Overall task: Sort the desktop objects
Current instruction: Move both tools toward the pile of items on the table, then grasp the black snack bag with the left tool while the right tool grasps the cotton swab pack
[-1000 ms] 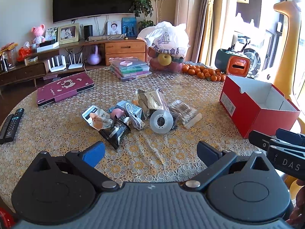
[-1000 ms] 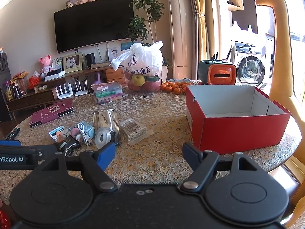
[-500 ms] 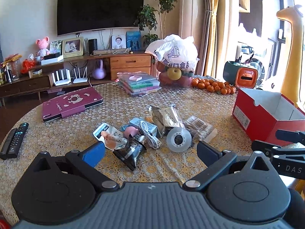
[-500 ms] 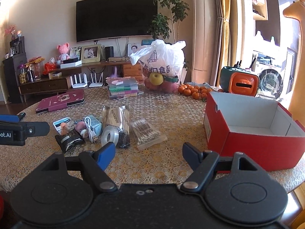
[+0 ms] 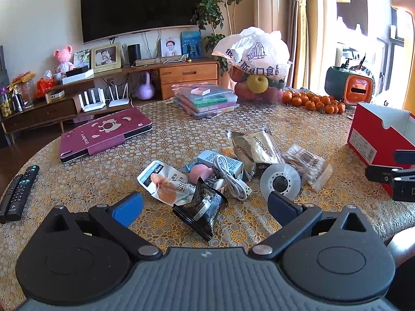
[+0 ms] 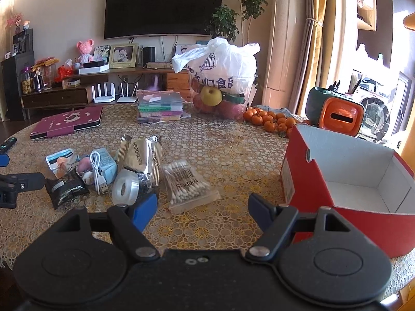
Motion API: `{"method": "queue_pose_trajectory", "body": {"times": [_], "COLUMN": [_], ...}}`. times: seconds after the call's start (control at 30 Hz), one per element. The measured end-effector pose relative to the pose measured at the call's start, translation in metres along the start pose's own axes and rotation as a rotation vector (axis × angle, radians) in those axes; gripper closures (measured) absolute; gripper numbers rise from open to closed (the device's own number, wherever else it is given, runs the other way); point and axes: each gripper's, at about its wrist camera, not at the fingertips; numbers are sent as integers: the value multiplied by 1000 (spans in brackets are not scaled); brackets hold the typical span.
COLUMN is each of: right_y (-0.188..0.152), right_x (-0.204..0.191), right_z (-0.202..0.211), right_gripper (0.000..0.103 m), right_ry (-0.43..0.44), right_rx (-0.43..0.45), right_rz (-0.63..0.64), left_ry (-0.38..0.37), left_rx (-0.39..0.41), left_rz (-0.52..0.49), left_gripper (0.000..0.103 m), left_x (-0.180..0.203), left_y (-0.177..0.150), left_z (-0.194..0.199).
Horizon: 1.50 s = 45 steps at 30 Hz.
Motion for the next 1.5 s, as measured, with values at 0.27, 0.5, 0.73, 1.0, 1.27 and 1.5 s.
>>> {"method": "queue_pose_trajectory", "body": {"times": [0.27,0.5,0.73,1.0,1.27,1.5], "right_y": [10,18,28,30,29,28], "right_x": [5,10,11,6,3,2], "right_z": [-39,-74,-101,-124,-136,-142], "right_gripper": [25,25,25,25,26,28], "right_ry": [43,66,93,120,117,130], "right_rx": [-15,-35,-52,-91,-98,-105], "right_rz": [58,101,102,119,138,134], "left_ry": [4,11,2,0,-27,-44], "left_rx": [-20,-47,-58,-65,-62,-65], "left_rz": [-16,-1,-13,-8,-14,-20], "left_gripper": [0,0,0,0,1,7], "left_x": [0,-3,-3,-4,-4,-4], "left_y": [2,1,-1,-4,-6,-9], "left_z": [-25,-45,-59,-70,-79,-84]}}
Point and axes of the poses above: each gripper's, at about its wrist camera, not at the fingertips, and z roughly against the way its jaws point, x to its right, y to its top, and after that the axes turned 6 degrees about -x, right-handed
